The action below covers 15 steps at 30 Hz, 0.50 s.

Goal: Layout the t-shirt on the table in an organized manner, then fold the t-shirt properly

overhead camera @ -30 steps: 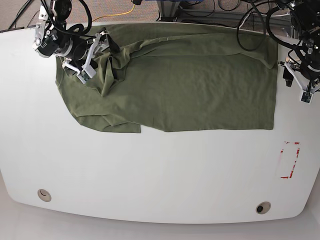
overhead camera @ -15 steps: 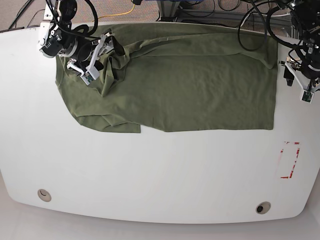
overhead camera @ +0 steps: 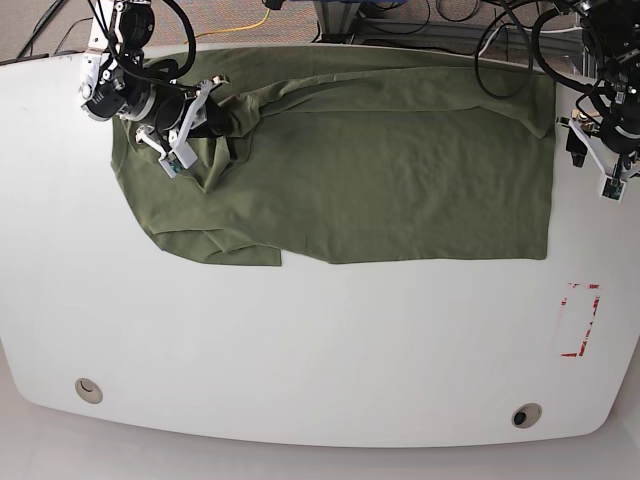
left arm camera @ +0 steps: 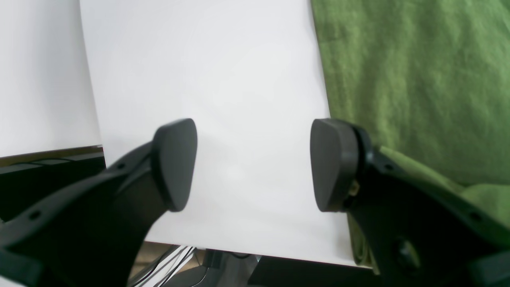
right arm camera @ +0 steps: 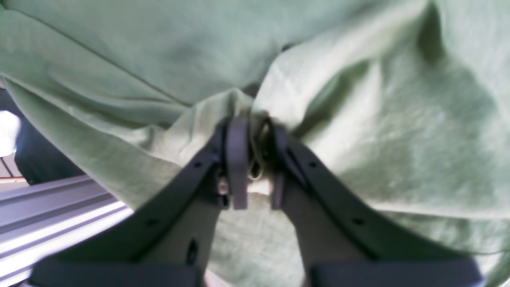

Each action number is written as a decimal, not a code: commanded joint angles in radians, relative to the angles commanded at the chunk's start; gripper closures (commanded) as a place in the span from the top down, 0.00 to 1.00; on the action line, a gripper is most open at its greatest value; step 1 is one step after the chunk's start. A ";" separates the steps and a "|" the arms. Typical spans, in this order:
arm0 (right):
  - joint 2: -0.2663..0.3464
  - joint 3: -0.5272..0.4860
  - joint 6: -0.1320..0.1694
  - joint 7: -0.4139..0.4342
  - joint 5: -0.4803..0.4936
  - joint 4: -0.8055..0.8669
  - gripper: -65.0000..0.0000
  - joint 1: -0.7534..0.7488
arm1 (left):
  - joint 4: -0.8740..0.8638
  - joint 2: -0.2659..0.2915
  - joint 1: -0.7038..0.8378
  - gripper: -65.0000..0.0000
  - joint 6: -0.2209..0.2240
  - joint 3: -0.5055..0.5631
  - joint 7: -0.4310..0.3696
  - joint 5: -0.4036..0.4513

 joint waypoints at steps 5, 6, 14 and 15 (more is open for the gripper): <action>-0.006 0.000 0.000 -0.003 0.002 0.028 0.07 0.015 | 0.000 0.000 0.000 0.62 0.000 0.000 0.000 0.000; -0.015 0.000 0.000 -0.006 0.002 0.034 0.07 0.021 | 0.000 0.000 0.000 0.62 0.000 -0.002 0.000 0.000; -0.080 0.000 0.000 -0.075 -0.005 0.054 0.05 0.097 | 0.000 0.000 0.002 0.62 0.000 -0.002 0.000 0.000; -0.089 0.000 0.000 -0.077 -0.005 0.054 0.05 0.101 | 0.000 0.000 0.002 0.62 0.000 -0.002 0.000 0.000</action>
